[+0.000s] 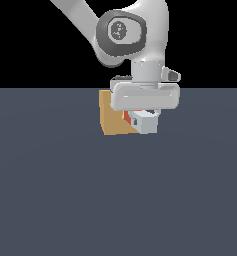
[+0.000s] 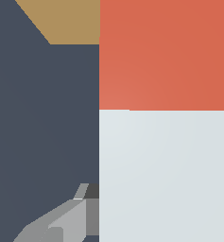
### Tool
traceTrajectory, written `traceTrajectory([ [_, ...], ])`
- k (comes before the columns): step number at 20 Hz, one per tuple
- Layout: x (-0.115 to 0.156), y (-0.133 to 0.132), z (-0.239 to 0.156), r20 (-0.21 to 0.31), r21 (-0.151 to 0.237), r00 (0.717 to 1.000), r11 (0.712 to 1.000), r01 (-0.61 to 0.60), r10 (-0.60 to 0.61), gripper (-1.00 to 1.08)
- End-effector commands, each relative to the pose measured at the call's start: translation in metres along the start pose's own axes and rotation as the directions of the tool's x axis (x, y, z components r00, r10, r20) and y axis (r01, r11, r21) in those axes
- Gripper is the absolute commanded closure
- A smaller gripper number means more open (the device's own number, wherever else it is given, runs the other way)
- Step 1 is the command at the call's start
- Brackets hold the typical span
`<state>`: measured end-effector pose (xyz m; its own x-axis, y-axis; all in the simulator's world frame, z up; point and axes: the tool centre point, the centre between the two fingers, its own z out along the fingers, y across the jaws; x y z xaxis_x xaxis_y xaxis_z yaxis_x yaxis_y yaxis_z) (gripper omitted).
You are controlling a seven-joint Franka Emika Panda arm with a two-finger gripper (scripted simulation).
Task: Insert the peg into the horizontal hole in a box.
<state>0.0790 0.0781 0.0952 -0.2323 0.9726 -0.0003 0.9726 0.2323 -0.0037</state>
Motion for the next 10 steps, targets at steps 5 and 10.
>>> traceTrajectory([
  [5,0.017,0.000,-0.002,0.000,-0.003,1.000,1.000,0.000,0.000,1.08],
  [10,0.057,0.000,-0.003,0.000,-0.005,1.000,1.000,0.000,0.000,1.08],
])
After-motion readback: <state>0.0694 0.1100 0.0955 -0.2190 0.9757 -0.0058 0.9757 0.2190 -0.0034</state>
